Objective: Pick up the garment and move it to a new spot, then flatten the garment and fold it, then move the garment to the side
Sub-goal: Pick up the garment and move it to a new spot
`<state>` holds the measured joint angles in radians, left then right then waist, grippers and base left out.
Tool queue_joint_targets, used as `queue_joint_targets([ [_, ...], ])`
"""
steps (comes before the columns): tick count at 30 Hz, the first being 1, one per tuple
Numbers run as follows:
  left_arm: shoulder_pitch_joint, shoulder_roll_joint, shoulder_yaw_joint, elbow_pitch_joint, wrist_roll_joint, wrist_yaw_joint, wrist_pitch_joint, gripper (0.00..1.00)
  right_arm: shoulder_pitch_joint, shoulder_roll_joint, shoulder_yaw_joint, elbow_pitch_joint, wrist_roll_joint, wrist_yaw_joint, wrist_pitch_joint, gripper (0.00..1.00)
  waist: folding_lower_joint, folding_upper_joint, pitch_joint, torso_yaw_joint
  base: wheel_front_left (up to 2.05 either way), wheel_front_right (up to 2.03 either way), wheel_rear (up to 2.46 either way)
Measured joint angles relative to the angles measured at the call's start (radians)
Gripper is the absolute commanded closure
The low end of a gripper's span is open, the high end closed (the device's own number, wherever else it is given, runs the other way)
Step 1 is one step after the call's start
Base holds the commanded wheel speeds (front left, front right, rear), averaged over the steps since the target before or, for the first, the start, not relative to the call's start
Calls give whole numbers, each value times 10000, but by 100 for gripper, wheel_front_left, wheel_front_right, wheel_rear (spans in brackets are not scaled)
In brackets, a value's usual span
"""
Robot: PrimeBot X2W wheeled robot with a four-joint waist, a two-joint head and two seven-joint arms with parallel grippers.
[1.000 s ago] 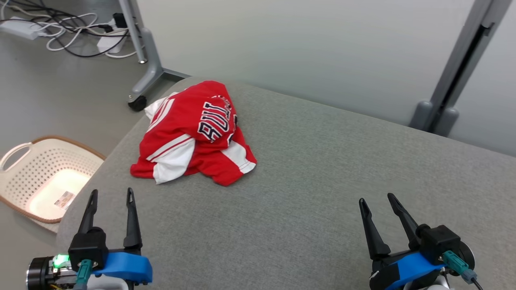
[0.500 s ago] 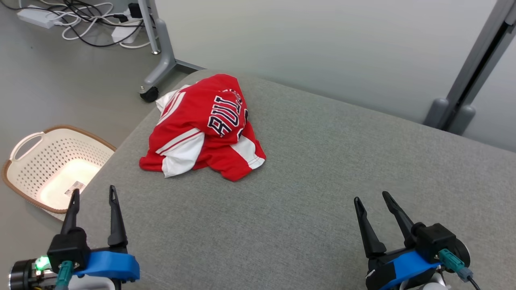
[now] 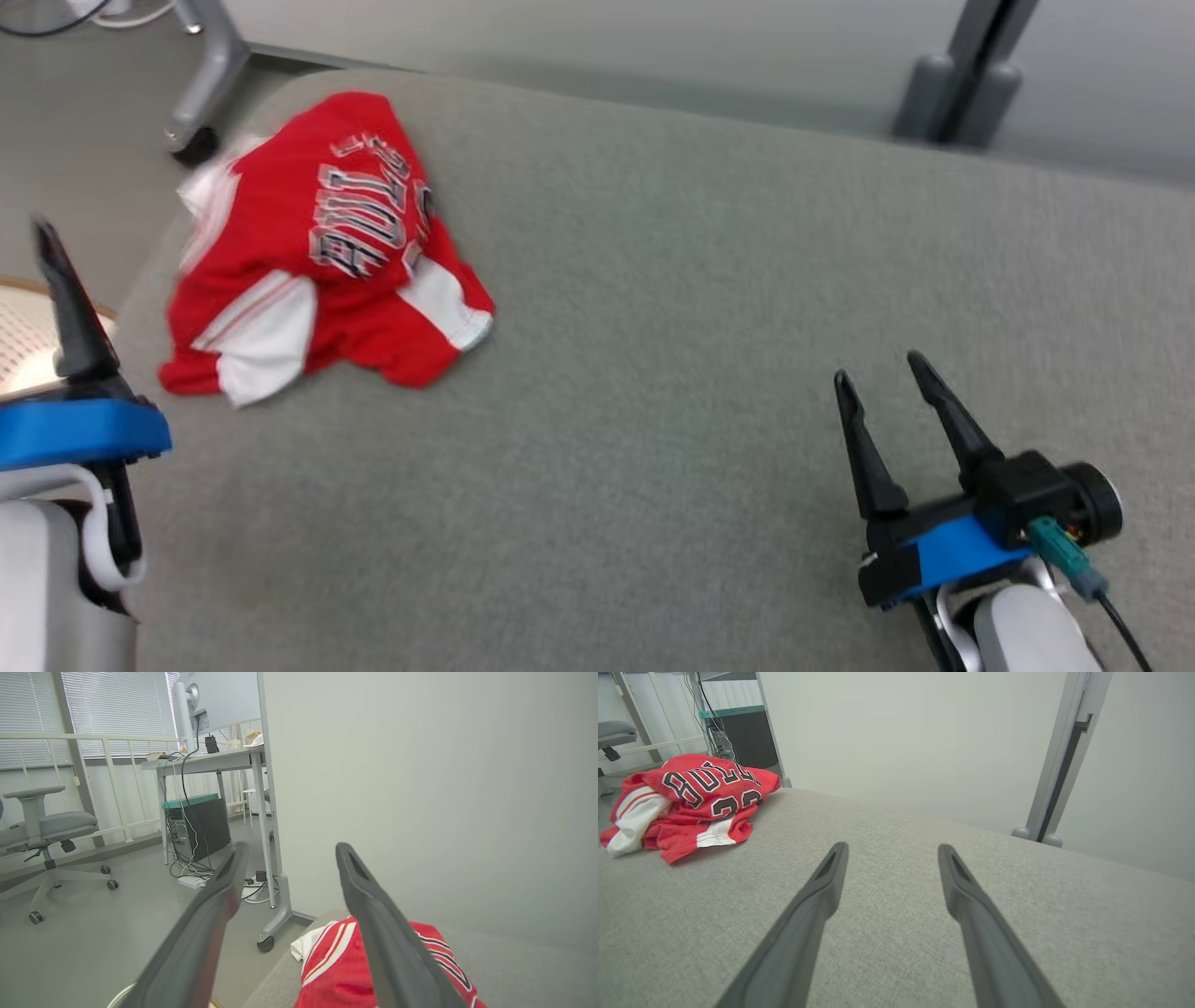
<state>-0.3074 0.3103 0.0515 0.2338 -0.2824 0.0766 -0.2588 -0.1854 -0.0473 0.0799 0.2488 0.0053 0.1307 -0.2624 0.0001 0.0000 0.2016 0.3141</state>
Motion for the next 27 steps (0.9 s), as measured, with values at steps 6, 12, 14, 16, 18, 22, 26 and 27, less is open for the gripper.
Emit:
queue_joint_targets([
  [6,-1605,458,522,585,-658,-426,-10,0,-447,-6,-244,-675,-619,0,104,0,3,0,1150,-828,0,0,0],
  [12,-2993,1202,947,2334,-1267,-1034,207,0,-615,-117,-464,-1647,-1022,0,330,0,1,0,2111,-1533,0,0,0],
  [14,-3388,1325,920,2955,-1407,-1233,393,0,-644,-165,-489,-1971,-1035,0,430,0,1,0,2340,-1654,0,0,0],
  [16,-3723,1406,757,3607,-1413,-1363,658,0,-692,-221,-504,-2295,-1066,0,512,0,1,0,2552,-1727,0,0,0],
  [18,-3994,1392,606,4220,-1511,-1524,869,0,-691,-242,-529,-2556,-1099,0,577,0,0,0,2736,-1760,0,0,0],
  [22,-4405,1356,330,5567,-1668,-1732,1279,0,-691,-286,-550,-2853,-1116,0,675,0,1,0,3037,-1768,0,0,0],
  [26,-4744,1275,148,6707,-1896,-1898,1555,0,-690,-299,-550,-3033,-1131,0,734,0,0,0,3179,-1753,0,0,0],
  [27,-4820,1248,92,6991,-1992,-1925,1758,0,-690,-303,-546,-3051,-1131,0,754,0,0,0,3183,-1756,0,0,0],
])
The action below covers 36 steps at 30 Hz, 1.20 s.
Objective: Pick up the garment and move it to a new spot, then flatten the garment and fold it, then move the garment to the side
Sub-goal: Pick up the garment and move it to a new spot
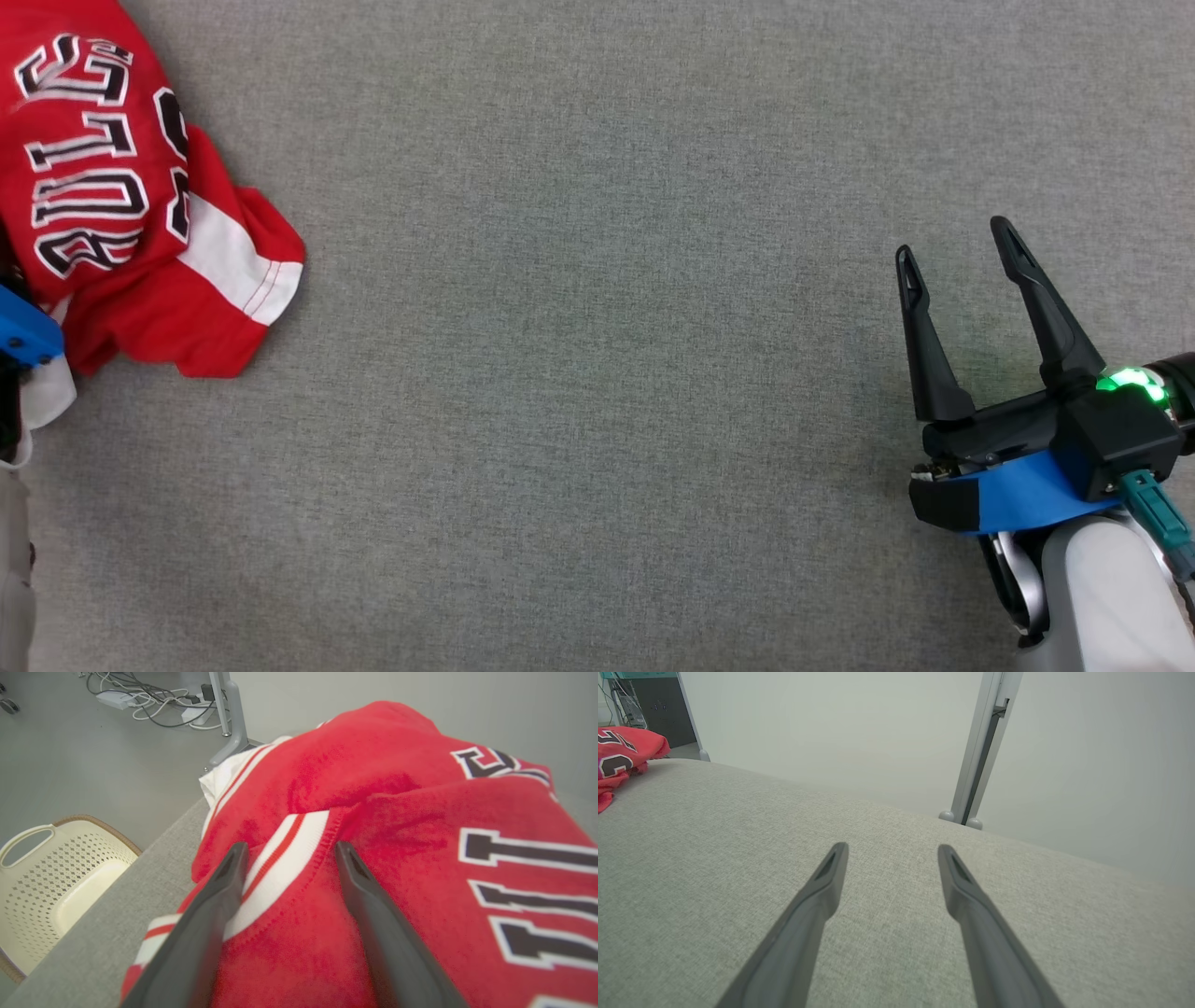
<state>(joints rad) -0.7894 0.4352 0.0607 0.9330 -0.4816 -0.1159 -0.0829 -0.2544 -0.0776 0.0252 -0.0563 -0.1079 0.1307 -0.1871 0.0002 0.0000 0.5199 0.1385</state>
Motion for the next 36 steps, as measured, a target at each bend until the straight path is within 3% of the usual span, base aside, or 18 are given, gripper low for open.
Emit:
queue_joint_targets([
  [6,-384,-119,-311,1011,-535,-84,932,0,12,4,29,-81,2,0,4,0,-2,0,-76,-31,0,0,0],
  [7,-423,-125,-399,1078,-602,-86,1039,51,12,4,46,-71,8,0,4,0,-2,0,-95,-36,0,0,0],
  [9,-444,-163,-583,1103,-815,-88,1183,100,12,4,92,-25,35,0,4,0,-2,0,-146,-56,0,0,0],
  [12,-440,-119,-903,1053,-1030,-100,1185,100,16,17,146,46,50,0,-4,0,-2,0,-267,-97,0,0,0],
  [25,-739,871,-1975,451,-1011,-134,-943,100,126,190,385,1005,453,0,-424,0,-3,0,-1394,-409,0,0,0],
  [36,-1408,1283,-2606,-2199,-109,59,-1716,100,173,257,623,1854,1277,0,-702,0,-3,0,-2351,-1038,0,0,0],
])
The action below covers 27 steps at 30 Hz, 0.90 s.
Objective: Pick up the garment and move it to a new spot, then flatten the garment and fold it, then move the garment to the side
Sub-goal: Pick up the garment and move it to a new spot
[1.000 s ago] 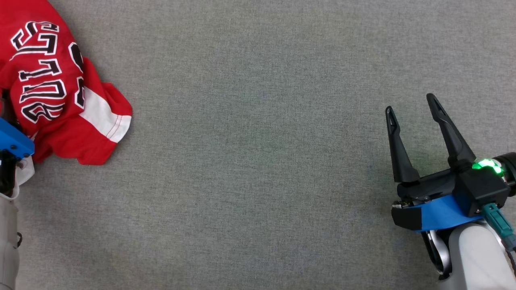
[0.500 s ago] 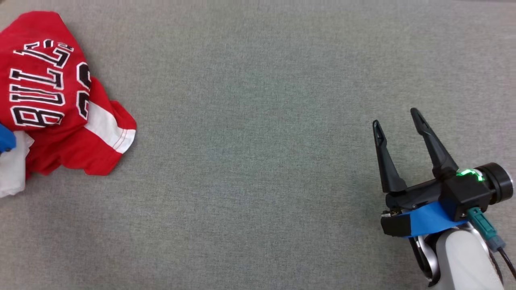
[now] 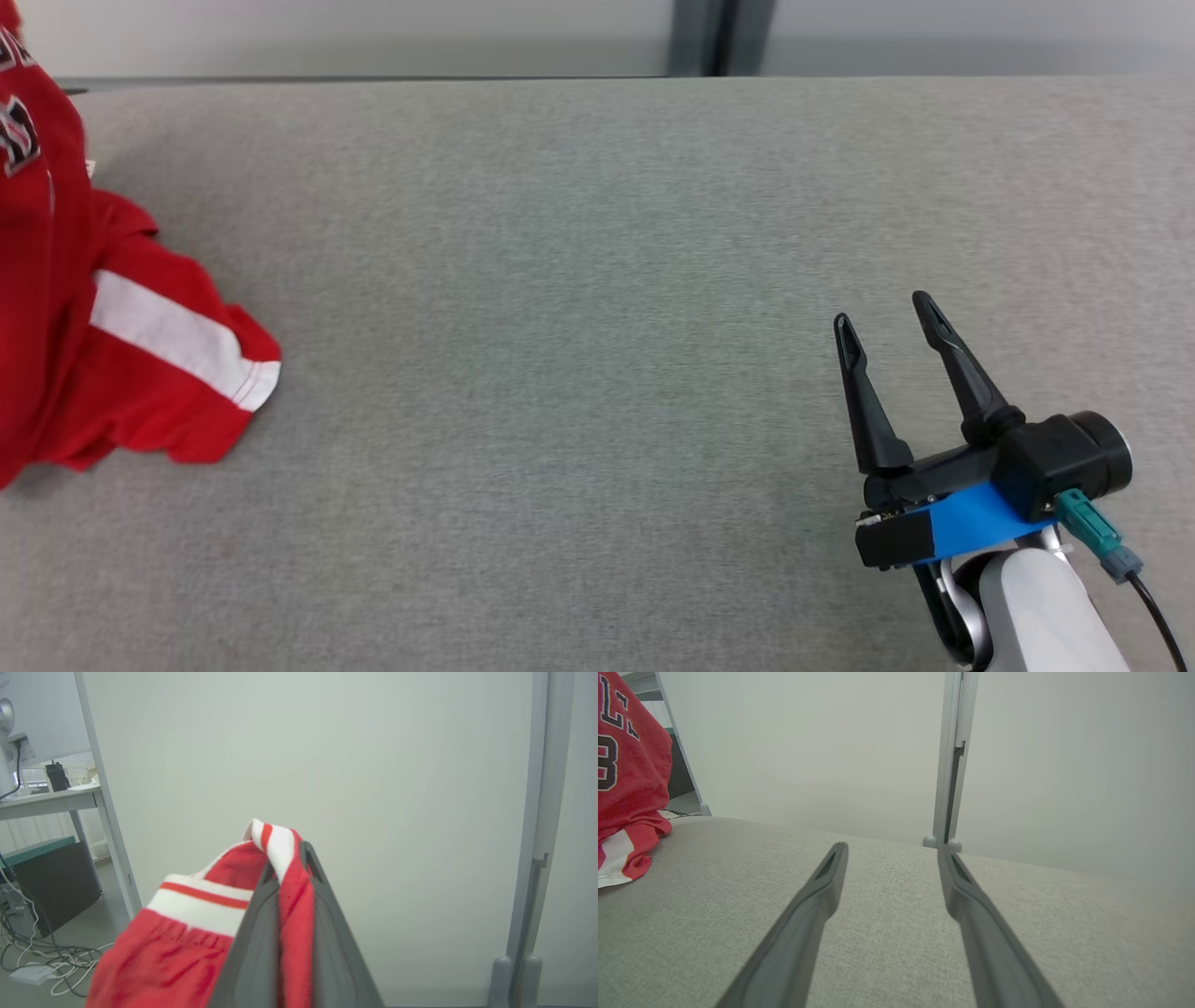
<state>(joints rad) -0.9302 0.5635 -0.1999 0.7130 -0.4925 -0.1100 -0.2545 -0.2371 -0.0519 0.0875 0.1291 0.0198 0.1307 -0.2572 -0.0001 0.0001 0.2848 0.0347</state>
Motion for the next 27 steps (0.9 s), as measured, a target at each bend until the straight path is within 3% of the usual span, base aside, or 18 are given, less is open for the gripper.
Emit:
queue_joint_targets([
  [8,-372,244,-313,-3196,485,278,376,100,-45,12,270,130,786,0,-48,0,0,-1,-183,-1040,0,0,0],
  [15,-1119,-265,-872,-5471,454,401,1651,100,-185,15,502,-10,1413,0,-52,0,0,0,-9,-2256,0,0,0],
  [22,-1775,-966,-1764,-6249,548,382,2456,100,-257,12,587,-104,1904,0,-54,0,1,0,174,-3434,0,0,0],
  [27,-1759,-1714,-2435,-6236,510,313,2499,100,-264,13,581,-159,2044,0,-54,0,1,0,212,-3845,0,0,0],
])
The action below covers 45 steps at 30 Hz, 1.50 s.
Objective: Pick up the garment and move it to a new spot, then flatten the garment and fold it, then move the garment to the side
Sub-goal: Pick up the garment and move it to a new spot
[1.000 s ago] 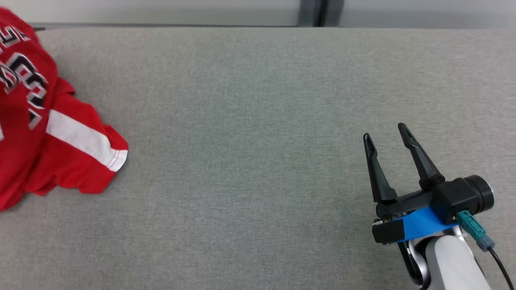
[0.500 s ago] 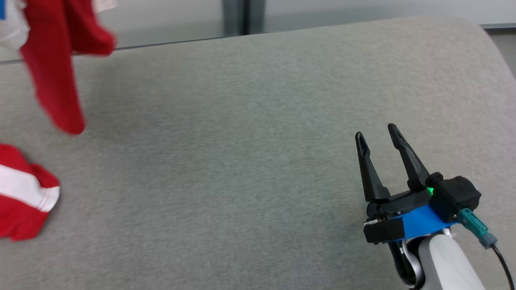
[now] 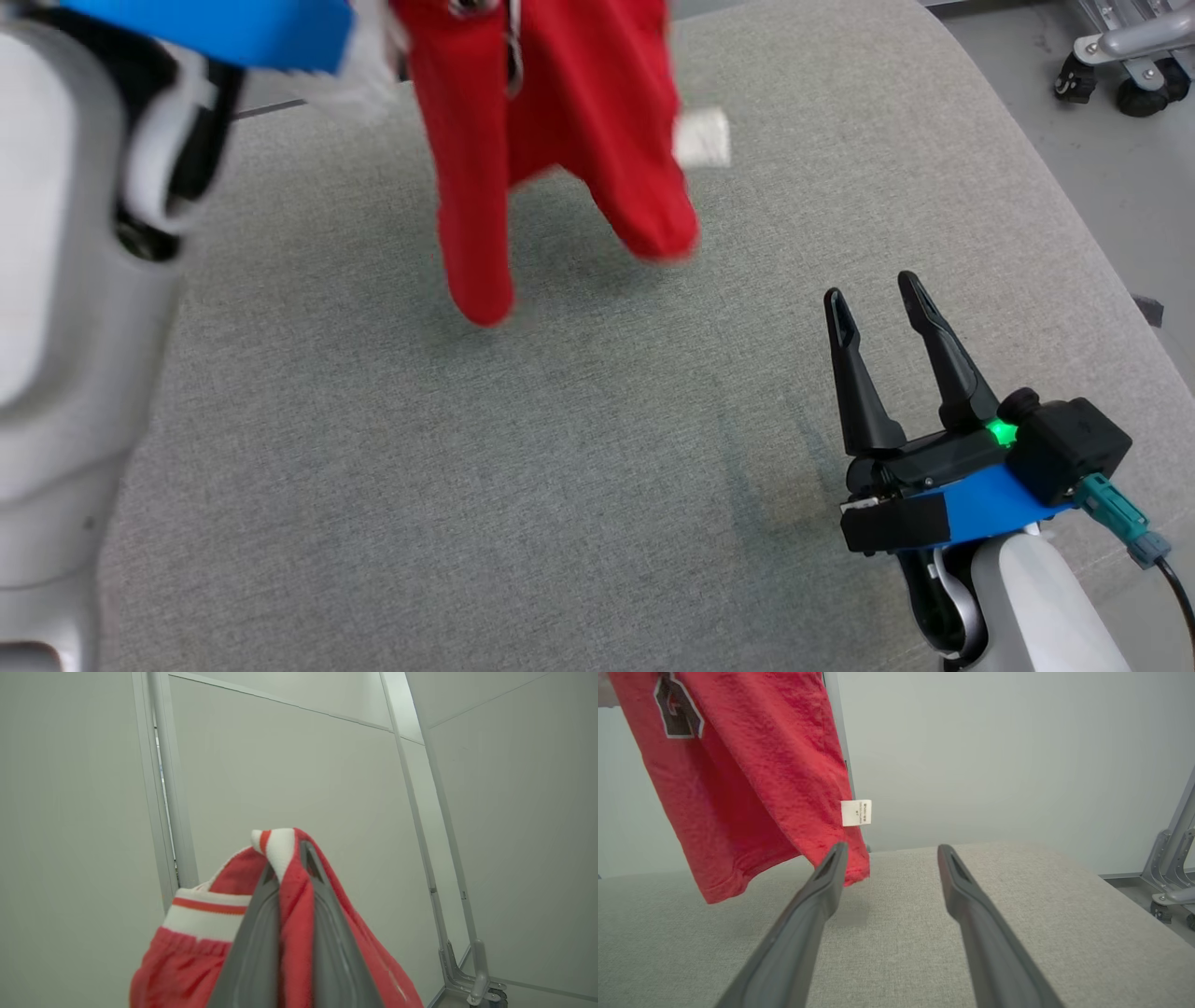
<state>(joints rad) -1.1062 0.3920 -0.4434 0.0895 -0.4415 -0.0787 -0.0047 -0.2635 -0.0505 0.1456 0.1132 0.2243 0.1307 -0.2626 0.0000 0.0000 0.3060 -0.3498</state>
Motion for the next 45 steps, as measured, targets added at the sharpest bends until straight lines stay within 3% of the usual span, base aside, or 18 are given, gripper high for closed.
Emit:
queue_joint_targets([
  [7,2229,-537,-596,593,-322,196,-723,100,11,4,-165,-33,-50,0,0,0,0,0,-51,285,0,0,0],
  [13,4430,-740,-874,1208,-825,299,-1379,100,33,4,-180,21,-295,0,0,0,0,0,-222,937,0,0,0],
  [25,7305,-924,-988,2878,-1237,690,-2318,100,247,4,-144,244,-591,0,0,0,0,0,-632,1901,0,0,0],
  [26,7380,-988,-965,3018,-1262,692,-2364,80,250,4,-130,259,-627,0,-2,0,0,0,-668,1954,0,0,0],
  [27,7409,-1078,-947,3131,-1300,688,-2405,5,251,4,-123,272,-637,0,0,0,0,0,-714,2012,0,0,0],
  [28,7411,-1137,-940,3227,-1269,692,-2451,0,263,8,-104,293,-650,0,0,0,0,0,-770,2075,0,0,0],
  [33,7410,-1417,-694,3143,-865,708,-2556,0,354,6,-79,426,-713,0,0,0,0,0,-1088,2369,0,0,0],
  [45,9001,-1793,1877,713,1158,1223,-2571,0,744,6,-182,644,-740,0,0,0,-1,0,-2009,3145,0,0,0],
])
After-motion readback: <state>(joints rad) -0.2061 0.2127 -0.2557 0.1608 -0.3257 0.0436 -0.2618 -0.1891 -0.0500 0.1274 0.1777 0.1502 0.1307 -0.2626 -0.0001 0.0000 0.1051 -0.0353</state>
